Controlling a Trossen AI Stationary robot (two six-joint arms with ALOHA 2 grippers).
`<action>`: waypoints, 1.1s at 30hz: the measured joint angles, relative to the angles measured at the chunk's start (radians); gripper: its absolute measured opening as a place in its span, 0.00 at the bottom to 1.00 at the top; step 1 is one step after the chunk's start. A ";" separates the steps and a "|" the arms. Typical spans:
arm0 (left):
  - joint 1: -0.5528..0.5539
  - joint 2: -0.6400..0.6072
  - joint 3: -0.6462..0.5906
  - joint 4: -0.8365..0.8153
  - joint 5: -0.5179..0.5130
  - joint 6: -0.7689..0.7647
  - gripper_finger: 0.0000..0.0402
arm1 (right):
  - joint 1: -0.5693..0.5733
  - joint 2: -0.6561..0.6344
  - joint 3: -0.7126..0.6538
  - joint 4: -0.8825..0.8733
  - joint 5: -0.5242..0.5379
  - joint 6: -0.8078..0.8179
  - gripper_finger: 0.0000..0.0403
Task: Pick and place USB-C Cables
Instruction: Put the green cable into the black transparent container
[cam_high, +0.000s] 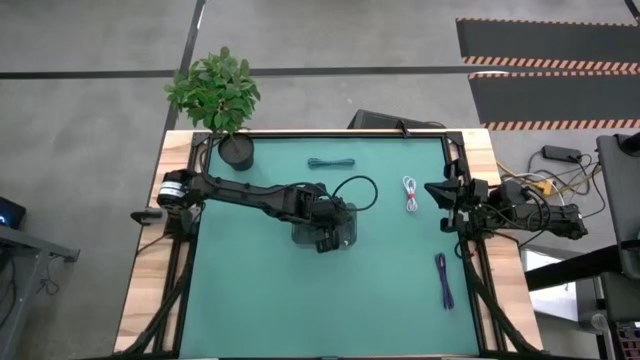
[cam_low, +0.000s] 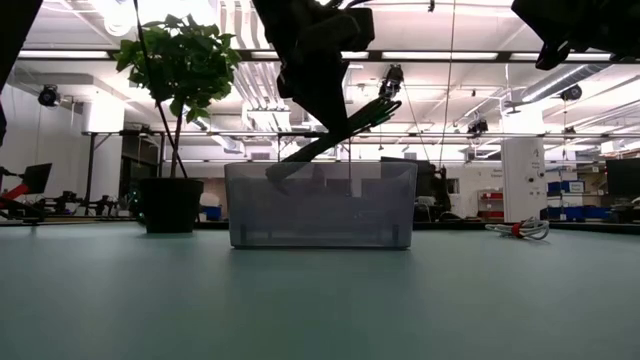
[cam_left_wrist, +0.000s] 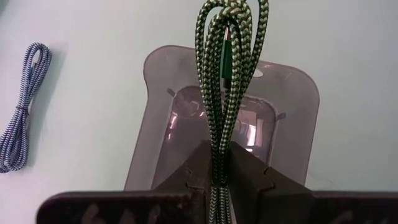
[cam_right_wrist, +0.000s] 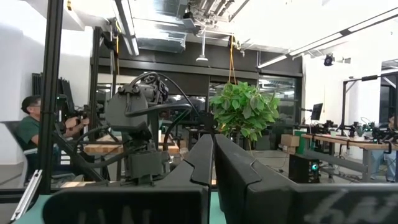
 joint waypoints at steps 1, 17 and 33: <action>0.000 0.000 0.000 0.000 0.000 0.000 0.05 | 0.000 0.000 0.000 0.000 0.000 0.000 0.02; 0.000 0.000 -0.006 -0.030 0.000 0.005 0.05 | 0.000 0.000 0.000 0.000 0.000 0.000 0.02; 0.000 0.000 -0.079 -0.015 0.000 0.053 0.05 | 0.000 0.000 0.000 0.000 0.000 0.015 0.02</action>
